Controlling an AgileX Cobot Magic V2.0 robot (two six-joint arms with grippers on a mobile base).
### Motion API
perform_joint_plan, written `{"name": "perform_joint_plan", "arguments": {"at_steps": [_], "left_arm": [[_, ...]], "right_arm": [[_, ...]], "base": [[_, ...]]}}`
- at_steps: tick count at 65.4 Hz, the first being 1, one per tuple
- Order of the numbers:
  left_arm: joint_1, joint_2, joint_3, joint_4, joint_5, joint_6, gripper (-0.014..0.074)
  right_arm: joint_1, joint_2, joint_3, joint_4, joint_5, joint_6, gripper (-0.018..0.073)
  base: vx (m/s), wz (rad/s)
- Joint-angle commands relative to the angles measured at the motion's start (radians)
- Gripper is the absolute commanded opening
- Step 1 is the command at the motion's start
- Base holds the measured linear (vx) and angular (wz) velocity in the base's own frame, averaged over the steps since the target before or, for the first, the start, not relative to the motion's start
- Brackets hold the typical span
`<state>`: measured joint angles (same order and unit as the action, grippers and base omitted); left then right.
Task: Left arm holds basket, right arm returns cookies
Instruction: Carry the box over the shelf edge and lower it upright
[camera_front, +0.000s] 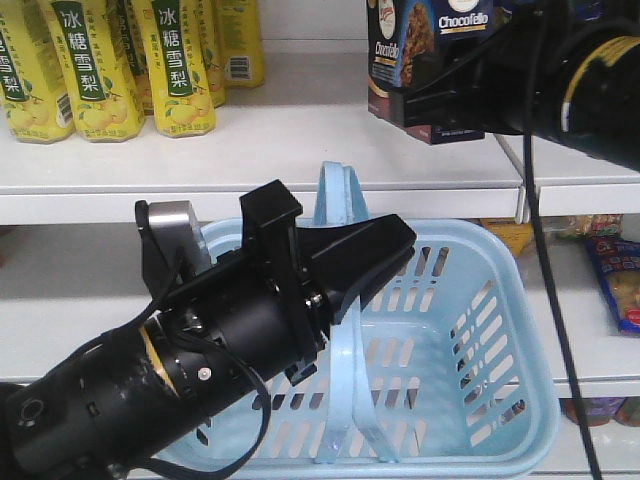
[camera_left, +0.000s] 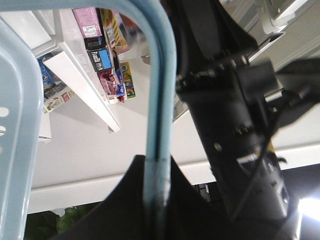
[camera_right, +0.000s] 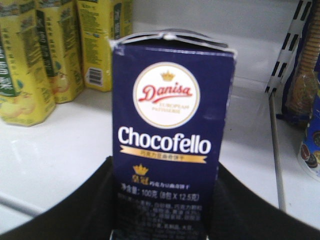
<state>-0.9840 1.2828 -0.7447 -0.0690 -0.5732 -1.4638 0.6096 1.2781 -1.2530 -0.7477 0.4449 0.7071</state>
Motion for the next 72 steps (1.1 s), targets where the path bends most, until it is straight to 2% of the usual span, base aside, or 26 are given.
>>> {"name": "perform_joint_plan", "arguments": {"at_steps": [1,20,34,42,58,65,72], "left_arm": [[0.001,-0.036,-0.034,0.002,-0.106,0.003,-0.0006],[0.001,-0.036,-0.034,0.002,-0.106,0.003,-0.0006],[0.001,-0.036,-0.034,0.002,-0.106,0.003,-0.0006],[0.001,-0.036,-0.034,0.002,-0.106,0.003,-0.0006],[0.001,-0.036,-0.034,0.002,-0.106,0.003,-0.0006],[0.001,-0.036,-0.034,0.002,-0.106,0.003,-0.0006],[0.001,-0.036,-0.034,0.002,-0.106,0.003,-0.0006]], "right_arm": [[-0.002,0.017,-0.032,-0.216,-0.1,0.165,0.0083],[-0.002,0.136,-0.032,-0.713,-0.095,0.693,0.0083],[-0.002,0.215,-0.032,-0.983,-0.049,0.964,0.0087],[-0.002,0.247,-0.032,-1.047,-0.022,1.055,0.0088],[-0.002,0.293,-0.032,-1.047,-0.005,1.064,0.0112],[-0.002,0.296,-0.032,-1.047,-0.004,1.063,0.0167],[-0.002,0.296,-0.032,-1.047,0.0,1.063,0.0267]], "base": [[0.0,0.0],[0.0,0.0],[0.0,0.0],[0.0,0.0],[0.0,0.0],[0.0,0.0],[0.0,0.0]]}}
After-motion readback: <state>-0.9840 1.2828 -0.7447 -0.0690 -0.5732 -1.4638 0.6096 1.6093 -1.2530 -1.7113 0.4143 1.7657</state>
